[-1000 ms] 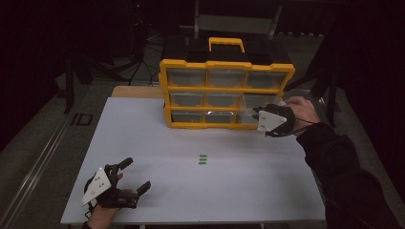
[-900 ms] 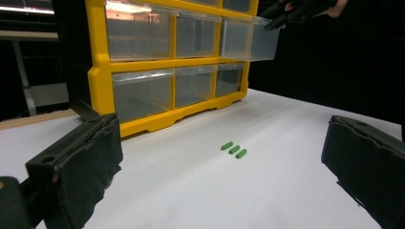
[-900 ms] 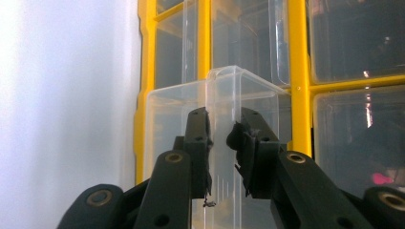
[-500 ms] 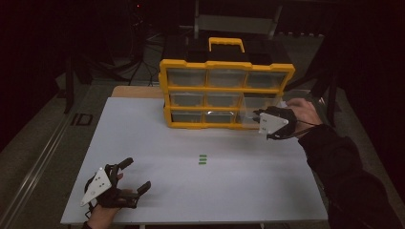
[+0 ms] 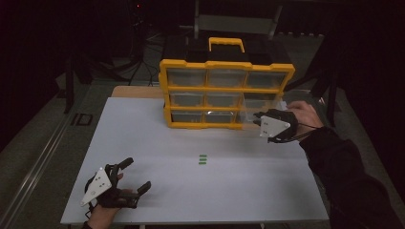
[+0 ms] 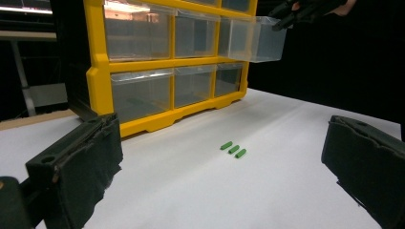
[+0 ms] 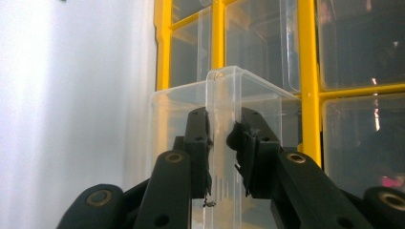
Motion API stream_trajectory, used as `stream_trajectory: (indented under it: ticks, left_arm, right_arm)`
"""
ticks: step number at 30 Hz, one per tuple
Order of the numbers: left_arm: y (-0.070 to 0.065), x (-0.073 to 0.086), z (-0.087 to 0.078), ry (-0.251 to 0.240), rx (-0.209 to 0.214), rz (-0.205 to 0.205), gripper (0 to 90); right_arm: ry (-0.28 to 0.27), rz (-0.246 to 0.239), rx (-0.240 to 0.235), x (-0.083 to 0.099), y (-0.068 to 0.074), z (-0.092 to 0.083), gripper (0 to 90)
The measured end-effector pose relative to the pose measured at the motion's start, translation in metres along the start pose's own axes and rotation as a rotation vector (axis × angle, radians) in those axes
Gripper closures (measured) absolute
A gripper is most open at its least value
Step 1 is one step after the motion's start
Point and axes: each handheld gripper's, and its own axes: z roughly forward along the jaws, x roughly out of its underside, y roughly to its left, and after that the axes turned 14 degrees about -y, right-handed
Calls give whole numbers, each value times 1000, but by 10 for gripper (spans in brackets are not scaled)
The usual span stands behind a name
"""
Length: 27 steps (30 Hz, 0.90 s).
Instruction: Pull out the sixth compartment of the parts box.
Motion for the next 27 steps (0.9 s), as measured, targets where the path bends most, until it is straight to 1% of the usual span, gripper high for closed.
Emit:
stream_trajectory:
  ticks: [7,15,22,24,27]
  left_arm:
    - [0,0,0,0,0,1,0]
    - [0,0,0,3,3,2,0]
    - [0,0,0,3,4,4,0]
    - [0,0,0,3,4,3,0]
    - [0,0,0,5,5,3,0]
  right_arm:
    - [1,-5,-3,0,2,-4,750]
    - [-9,-7,-9,2,7,-2,748]
    - [-11,-13,5,2,11,-2,747]
    - [-11,-12,6,2,11,-2,746]
    - [-13,5,8,2,10,-2,733]
